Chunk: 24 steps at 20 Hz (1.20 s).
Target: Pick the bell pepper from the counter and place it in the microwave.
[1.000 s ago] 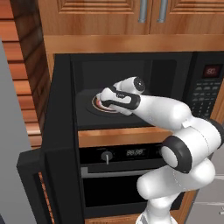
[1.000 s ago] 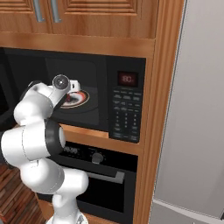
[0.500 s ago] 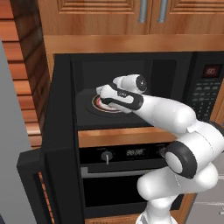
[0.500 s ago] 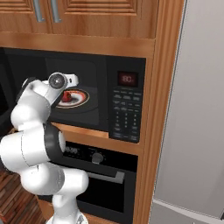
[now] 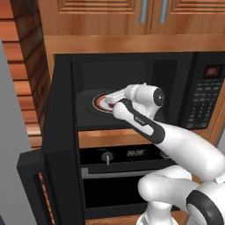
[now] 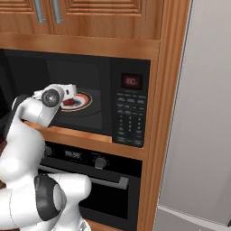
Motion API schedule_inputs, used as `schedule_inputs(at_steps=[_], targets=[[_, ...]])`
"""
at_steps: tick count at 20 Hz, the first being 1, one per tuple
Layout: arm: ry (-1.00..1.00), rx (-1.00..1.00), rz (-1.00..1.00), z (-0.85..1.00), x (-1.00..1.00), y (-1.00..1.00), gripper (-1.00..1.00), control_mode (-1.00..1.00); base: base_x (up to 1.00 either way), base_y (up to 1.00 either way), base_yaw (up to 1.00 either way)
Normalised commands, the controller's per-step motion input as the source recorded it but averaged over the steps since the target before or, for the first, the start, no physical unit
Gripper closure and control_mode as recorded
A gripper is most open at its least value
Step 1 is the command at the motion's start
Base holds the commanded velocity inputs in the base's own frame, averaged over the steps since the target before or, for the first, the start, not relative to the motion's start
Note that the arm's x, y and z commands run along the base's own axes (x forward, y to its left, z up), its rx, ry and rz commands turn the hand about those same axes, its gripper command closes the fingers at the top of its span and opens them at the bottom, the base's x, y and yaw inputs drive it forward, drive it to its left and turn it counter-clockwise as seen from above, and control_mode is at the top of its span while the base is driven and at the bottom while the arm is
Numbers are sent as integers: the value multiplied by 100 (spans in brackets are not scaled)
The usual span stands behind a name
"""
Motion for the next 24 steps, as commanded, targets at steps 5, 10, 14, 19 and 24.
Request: schedule_inputs(at_steps=[5, 10, 14, 19, 24], targets=[[39, 0, 0, 100, -100, -66, -100, -100, 0, 0, 0], [45, 1, 0, 74, -100, -42, -100, -100, 0, 0, 0], [31, 0, 0, 16, -100, -28, -100, -100, 0, 0, 0], [7, 0, 0, -23, -100, -22, -100, -100, 0, 0, 0], [-2, 0, 0, -87, -100, -7, -100, -100, 0, 0, 0]])
